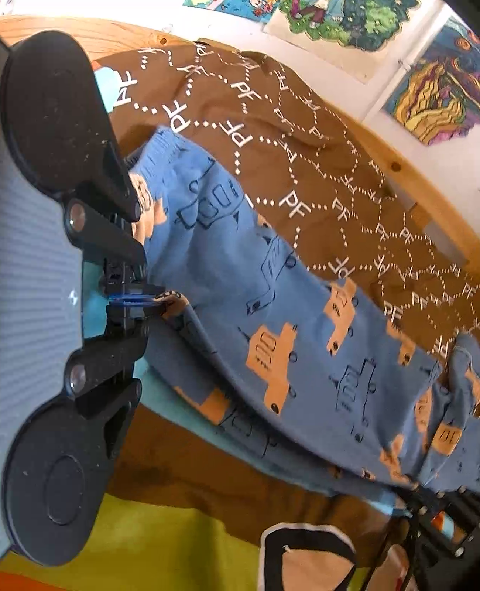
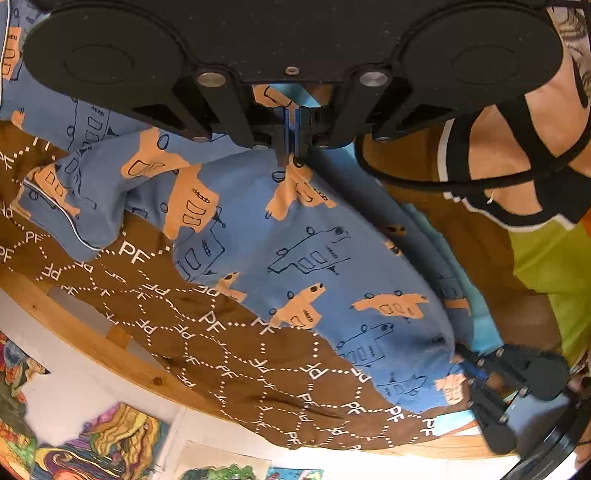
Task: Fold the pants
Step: 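Lift the cuffs with both grippers and fold them toward the waistband, then open both grippers to release the folded legs onto the waistband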
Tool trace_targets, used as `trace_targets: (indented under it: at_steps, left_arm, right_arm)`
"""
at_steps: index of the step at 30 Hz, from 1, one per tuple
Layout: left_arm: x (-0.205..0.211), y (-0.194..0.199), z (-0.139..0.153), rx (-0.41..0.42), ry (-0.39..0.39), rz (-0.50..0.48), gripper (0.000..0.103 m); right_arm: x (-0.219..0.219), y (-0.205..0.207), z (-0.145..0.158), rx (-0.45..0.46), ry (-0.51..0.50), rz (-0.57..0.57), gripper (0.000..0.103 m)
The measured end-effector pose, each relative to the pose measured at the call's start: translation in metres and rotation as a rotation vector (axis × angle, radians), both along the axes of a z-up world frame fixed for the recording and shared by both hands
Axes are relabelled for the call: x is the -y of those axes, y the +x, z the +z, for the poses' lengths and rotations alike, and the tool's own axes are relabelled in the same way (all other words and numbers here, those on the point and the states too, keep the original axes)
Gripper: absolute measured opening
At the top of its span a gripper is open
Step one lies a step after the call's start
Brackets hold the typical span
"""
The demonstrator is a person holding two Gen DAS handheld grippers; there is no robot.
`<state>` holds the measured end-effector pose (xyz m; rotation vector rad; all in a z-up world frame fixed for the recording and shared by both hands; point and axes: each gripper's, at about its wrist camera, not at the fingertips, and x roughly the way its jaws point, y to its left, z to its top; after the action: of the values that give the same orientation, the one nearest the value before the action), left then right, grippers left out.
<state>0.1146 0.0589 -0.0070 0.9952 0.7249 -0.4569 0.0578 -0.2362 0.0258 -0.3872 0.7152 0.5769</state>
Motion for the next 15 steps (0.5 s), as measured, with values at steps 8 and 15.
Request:
trace_targets:
  at_steps: [8,15]
  left_arm:
    - [0.004,0.001,0.022,-0.071,-0.151,0.048,0.069]
    - [0.062,0.006,0.04,-0.067,-0.466,0.042,0.097]
  right_arm:
    - [0.014,-0.001,0.006,-0.004,0.025,-0.071,0.059]
    - [0.059,-0.013,0.018,0.045,0.034,-0.261,0.101]
